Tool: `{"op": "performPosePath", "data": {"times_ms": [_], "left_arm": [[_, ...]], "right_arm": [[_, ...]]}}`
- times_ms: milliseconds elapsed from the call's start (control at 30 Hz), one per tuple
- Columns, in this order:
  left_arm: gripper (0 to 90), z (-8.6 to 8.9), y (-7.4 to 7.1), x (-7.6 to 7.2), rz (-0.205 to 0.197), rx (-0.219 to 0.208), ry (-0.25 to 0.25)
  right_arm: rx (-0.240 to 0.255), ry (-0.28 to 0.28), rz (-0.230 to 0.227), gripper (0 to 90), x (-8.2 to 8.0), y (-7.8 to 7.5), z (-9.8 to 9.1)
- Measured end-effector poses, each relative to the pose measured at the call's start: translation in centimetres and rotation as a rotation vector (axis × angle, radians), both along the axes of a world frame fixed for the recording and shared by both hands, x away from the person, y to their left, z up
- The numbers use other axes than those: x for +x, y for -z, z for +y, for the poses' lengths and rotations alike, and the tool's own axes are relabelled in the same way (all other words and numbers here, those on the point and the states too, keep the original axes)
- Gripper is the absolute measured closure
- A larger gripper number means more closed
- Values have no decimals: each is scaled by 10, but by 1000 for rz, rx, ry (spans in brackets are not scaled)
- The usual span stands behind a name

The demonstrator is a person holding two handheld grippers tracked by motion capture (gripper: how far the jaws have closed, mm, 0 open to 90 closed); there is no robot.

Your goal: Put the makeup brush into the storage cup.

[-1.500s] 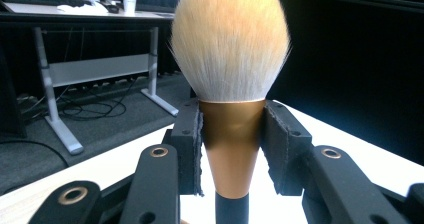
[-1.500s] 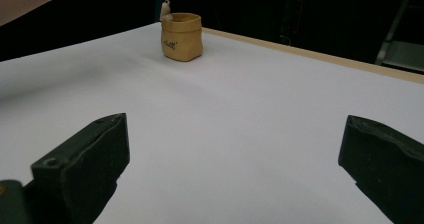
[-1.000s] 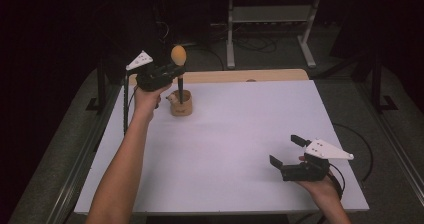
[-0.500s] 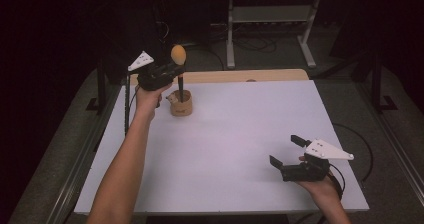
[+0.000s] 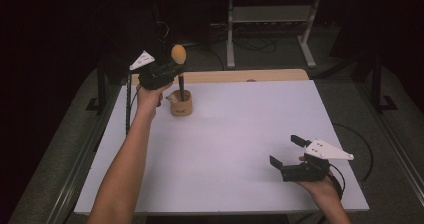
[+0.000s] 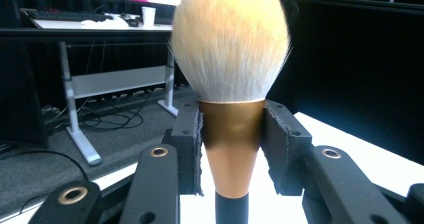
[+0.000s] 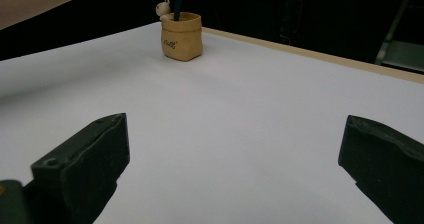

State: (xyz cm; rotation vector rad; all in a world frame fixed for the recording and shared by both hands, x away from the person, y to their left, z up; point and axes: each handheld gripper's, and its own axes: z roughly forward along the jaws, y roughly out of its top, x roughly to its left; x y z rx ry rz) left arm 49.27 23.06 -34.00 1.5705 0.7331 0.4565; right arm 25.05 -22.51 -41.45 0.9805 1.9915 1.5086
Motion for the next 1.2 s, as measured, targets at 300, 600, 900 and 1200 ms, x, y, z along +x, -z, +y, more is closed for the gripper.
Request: {"op": "performPosePath", "data": {"times_ms": [300, 600, 900, 1200], "left_arm": [[622, -3, 7, 3, 18, 33, -2], [622, -8, 14, 4, 34, 67, -1], [622, -9, 20, 5, 47, 84, -4], [621, -8, 27, 7, 67, 114, -8]], "right_arm": [[-1, -2, 1, 0, 0, 0, 0], [0, -4, 9, 0, -1, 0, 1], [2, -6, 9, 0, -1, 1, 1], [1, -9, 9, 0, -1, 1, 1]]}}
